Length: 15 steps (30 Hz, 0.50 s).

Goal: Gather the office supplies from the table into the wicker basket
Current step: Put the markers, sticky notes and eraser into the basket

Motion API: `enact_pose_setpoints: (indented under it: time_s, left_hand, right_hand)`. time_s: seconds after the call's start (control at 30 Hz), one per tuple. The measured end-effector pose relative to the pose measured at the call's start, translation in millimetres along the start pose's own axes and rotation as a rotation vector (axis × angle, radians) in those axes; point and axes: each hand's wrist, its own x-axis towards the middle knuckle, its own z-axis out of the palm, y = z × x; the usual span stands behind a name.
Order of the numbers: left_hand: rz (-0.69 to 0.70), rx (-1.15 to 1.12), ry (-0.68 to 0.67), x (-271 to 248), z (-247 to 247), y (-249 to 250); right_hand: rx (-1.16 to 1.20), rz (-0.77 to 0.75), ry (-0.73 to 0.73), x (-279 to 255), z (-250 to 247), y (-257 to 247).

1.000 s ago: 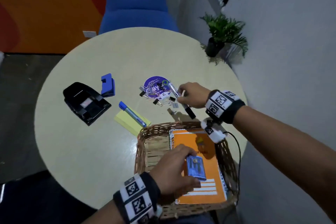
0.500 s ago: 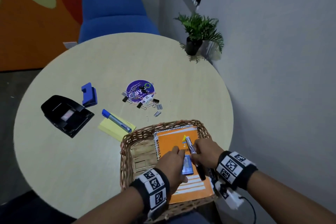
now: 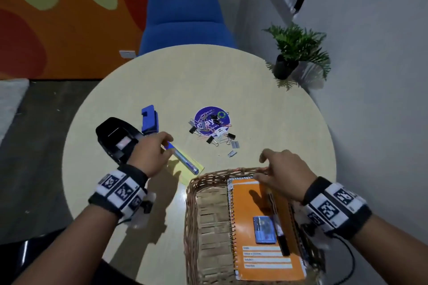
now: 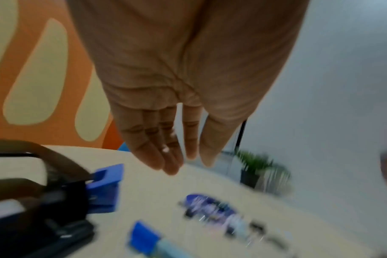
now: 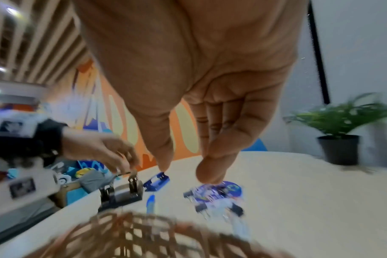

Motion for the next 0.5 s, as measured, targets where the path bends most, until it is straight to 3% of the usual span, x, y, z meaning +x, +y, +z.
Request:
enact_pose_setpoints:
  time_s: [0.17, 0.37, 0.5]
  left_hand:
    - [0.187, 0.385, -0.232, 51, 43, -40]
    - [0.279, 0.549, -0.239, 72, 69, -45]
    - [0.27, 0.489, -0.188, 71, 59, -46]
  right_hand:
    - [-0.019, -0.138, -0.009, 81, -6, -76]
    - [-0.023, -0.151, -0.25, 147, 20, -127]
    - [-0.067, -0.155, -0.271, 161, 35, -138]
